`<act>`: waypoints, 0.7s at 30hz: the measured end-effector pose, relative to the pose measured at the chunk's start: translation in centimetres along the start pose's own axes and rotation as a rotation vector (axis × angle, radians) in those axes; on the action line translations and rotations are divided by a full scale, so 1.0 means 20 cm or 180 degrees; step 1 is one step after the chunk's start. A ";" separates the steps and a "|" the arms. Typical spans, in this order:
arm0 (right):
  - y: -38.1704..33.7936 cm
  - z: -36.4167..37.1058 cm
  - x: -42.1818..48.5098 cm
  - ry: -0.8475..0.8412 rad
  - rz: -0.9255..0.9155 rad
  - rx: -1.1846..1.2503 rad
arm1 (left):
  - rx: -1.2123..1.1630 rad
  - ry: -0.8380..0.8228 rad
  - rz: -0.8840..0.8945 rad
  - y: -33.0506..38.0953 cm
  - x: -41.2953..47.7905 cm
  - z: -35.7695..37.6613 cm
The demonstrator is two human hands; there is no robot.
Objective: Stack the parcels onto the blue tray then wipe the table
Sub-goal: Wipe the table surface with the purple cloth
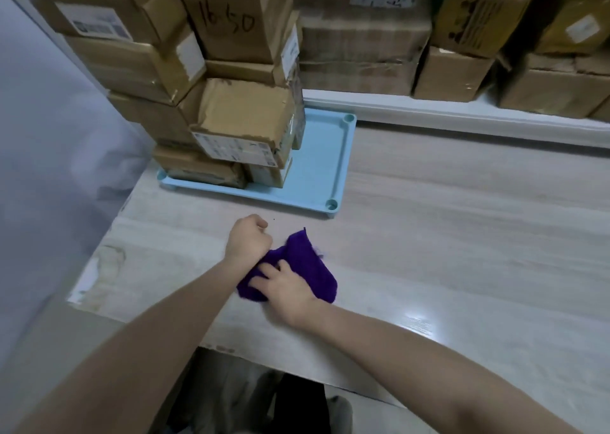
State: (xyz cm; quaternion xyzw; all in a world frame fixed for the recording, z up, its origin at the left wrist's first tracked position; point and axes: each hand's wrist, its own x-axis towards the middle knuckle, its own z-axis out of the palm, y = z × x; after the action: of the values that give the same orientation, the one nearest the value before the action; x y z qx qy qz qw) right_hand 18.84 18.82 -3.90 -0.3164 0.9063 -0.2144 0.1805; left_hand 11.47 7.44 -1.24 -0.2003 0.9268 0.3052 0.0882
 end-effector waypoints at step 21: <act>0.09 -0.11 0.35 -0.0226 -0.1693 -0.1221 | 0.0588 -0.0250 -0.0149 -0.46 0.19 -0.34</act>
State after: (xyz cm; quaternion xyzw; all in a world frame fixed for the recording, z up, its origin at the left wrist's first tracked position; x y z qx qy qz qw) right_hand 11.74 16.15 -4.31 -0.5775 0.8089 -0.0683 0.0869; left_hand 11.66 -4.65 -1.71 -0.2007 0.9419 0.2239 0.1496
